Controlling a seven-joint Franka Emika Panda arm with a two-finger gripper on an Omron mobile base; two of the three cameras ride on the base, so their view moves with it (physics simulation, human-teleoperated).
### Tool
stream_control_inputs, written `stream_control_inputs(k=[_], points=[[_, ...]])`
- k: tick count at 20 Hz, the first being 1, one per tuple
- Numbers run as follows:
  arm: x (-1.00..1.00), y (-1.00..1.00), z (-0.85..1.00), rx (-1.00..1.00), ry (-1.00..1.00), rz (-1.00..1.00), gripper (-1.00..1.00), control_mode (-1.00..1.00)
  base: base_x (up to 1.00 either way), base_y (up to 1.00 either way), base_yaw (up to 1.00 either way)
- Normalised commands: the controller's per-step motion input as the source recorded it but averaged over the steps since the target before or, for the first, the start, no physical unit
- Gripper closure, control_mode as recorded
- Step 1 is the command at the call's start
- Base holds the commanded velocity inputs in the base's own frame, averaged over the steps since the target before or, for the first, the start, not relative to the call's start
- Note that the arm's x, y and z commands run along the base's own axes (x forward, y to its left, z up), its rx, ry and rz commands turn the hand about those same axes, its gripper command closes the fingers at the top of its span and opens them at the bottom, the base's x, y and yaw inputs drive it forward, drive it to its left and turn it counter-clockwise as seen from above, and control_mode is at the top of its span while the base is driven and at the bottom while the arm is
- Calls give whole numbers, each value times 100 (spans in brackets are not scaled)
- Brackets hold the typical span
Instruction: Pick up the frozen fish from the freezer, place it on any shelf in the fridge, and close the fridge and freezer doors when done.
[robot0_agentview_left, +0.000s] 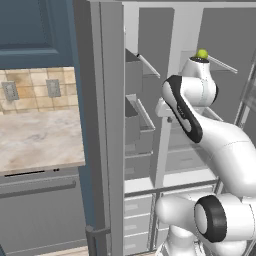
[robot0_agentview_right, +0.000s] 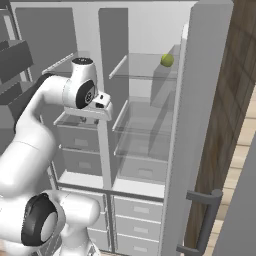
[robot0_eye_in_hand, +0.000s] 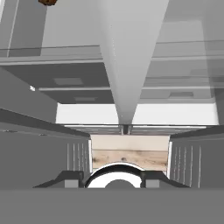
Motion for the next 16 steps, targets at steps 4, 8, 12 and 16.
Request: stream_control_inputs(k=[4,8,12,16], points=[[-15,0,0,0,0,0,-100,-100,0,0,0],[-30,0,-5,0,-1,0,-100,-100,0,0,0],[-50,0,-10,0,-8,0,-100,-100,0,0,0],[-46,-4,-3,-2,-5,0,-100,-100,0,0,0]])
